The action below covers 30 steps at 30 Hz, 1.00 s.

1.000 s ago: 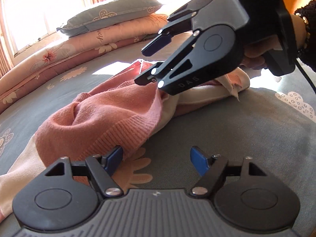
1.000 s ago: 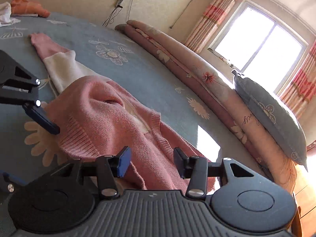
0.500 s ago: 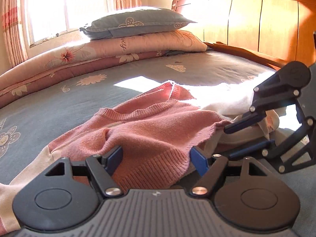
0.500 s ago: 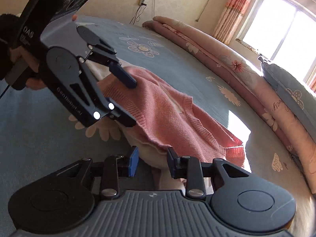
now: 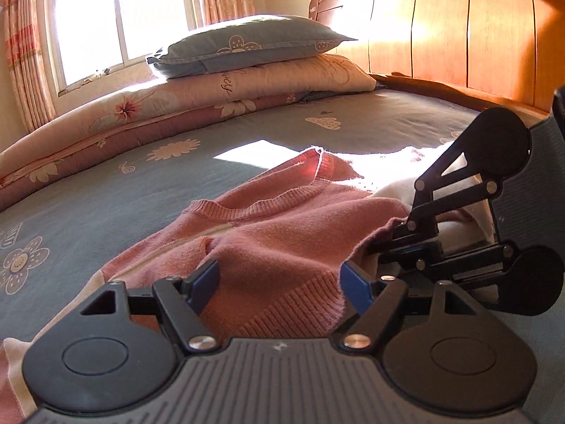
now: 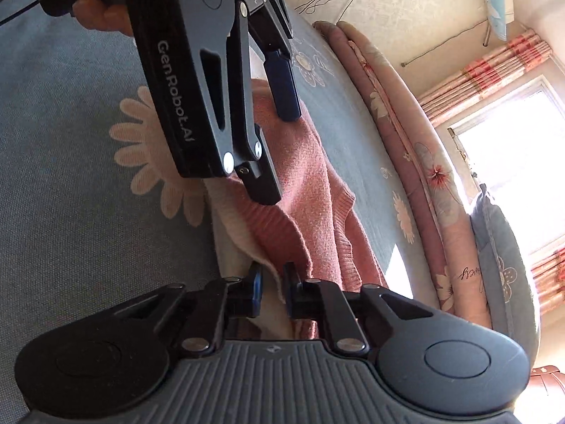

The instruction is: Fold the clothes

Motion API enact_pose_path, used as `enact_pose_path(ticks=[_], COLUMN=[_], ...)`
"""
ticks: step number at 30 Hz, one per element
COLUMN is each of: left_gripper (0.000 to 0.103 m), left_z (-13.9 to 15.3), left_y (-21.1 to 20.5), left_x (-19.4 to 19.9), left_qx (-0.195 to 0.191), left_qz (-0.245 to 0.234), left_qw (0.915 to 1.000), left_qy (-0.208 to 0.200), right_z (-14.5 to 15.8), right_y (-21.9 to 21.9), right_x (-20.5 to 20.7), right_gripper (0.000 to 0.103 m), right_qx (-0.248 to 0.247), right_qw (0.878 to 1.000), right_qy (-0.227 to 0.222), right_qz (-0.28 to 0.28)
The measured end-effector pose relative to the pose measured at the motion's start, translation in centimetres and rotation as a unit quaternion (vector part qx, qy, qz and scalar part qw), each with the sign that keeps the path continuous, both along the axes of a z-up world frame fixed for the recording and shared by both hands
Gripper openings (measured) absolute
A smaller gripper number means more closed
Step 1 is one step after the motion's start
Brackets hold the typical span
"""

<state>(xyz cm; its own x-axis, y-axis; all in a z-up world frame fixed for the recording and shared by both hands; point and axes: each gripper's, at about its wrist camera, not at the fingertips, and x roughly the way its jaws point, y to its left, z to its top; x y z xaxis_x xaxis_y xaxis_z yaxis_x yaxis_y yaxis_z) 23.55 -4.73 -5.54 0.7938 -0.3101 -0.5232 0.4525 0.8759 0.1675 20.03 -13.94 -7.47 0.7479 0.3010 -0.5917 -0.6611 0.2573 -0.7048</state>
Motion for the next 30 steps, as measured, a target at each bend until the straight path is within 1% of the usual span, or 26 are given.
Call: enact_pose_path(ticks=[1,3,5,7,9,13,14,15,17,18,19,21,22,23,24,25,26,27,29,30], left_gripper=[0.076,0.076,0.080,0.085,0.085,0.084,0.081,0.073,0.066,0.065,0.065,0.064,0.062,0.053,0.042,0.036,0.025,0.015,0.007,0.006], left_z=[0.1,0.4,0.7,0.7,0.4,-1.4,-1.9,-2.5,-3.6,-3.9,-4.2,-4.3,-4.3,-4.2,-4.0,-3.8,-3.5,-3.2,-2.6,-2.3], left_y=[0.0,-0.1,-0.7,-1.5,-2.7,-5.8,-6.3,-6.9,-8.1,-8.4,-8.7,-8.9,-9.0,-9.1,-9.1,-9.1,-9.1,-9.1,-9.0,-8.9], left_x=[-0.4,-1.8,-3.8,-5.7,-7.2,-8.4,-8.5,-8.5,-8.7,-8.9,-9.1,-9.7,-10.0,-10.2,-10.3,-10.4,-10.4,-10.3,-10.0,-9.9], left_qx=[0.005,0.020,0.044,0.071,0.106,0.199,0.221,0.245,0.300,0.317,0.327,0.337,0.340,0.341,0.340,0.338,0.334,0.329,0.322,0.316], left_qz=[-0.001,-0.009,-0.036,-0.071,-0.097,-0.126,-0.130,-0.133,-0.128,-0.124,-0.120,-0.115,-0.112,-0.109,-0.106,-0.102,-0.099,-0.098,-0.097,-0.095], left_qw=[1.0000,0.9992,0.9962,0.9905,0.9816,0.9548,0.9467,0.9373,0.9132,0.9026,0.8937,0.8805,0.8744,0.8720,0.8727,0.8735,0.8761,0.8806,0.8900,0.8952], left_qy=[-0.007,-0.034,-0.066,-0.094,-0.125,-0.182,-0.195,-0.209,-0.244,-0.264,-0.282,-0.313,-0.327,-0.334,-0.334,-0.335,-0.334,-0.327,-0.308,-0.299], right_z=[0.3,1.2,2.3,3.5,4.5,6.0,6.1,6.2,6.2,6.3,6.5,6.9,7.1,7.3,7.5,7.7,7.9,8.2,8.8,9.0], right_y=[0.0,-0.2,-0.5,-0.9,-1.2,-1.5,-1.4,-1.3,-1.2,-1.2,-1.3,-1.4,-1.5,-1.7,-1.8,-2.0,-2.1,-2.3,-2.7,-2.9], right_x=[-0.1,-0.7,-1.4,-2.3,-3.1,-4.6,-4.9,-5.2,-5.5,-5.6,-5.7,-5.8,-5.8,-5.7,-5.7,-5.7,-5.7,-5.7,-5.8,-6.0], right_gripper=[0.002,0.002,0.002,0.002,0.002,0.002,0.002,0.002,0.002,0.002,0.002,0.002,0.002,0.002,0.002,0.002,0.002,0.002,0.002,0.002], right_qx=[0.008,0.028,0.050,0.062,0.068,0.080,0.077,0.074,0.080,0.087,0.095,0.109,0.116,0.123,0.130,0.138,0.145,0.153,0.171,0.177], right_qw=[1.000,1.000,0.999,0.998,0.998,0.997,0.997,0.997,0.996,0.996,0.995,0.992,0.991,0.990,0.989,0.988,0.986,0.985,0.981,0.980], right_qy=[0.002,0.005,0.008,0.010,0.009,0.016,0.015,0.015,0.024,0.032,0.039,0.056,0.061,0.067,0.071,0.071,0.071,0.073,0.078,0.080], right_qz=[-0.002,-0.006,-0.009,-0.010,-0.010,-0.006,-0.004,-0.005,-0.011,-0.014,-0.016,-0.019,-0.021,-0.023,-0.025,-0.028,-0.031,-0.035,-0.039,-0.040])
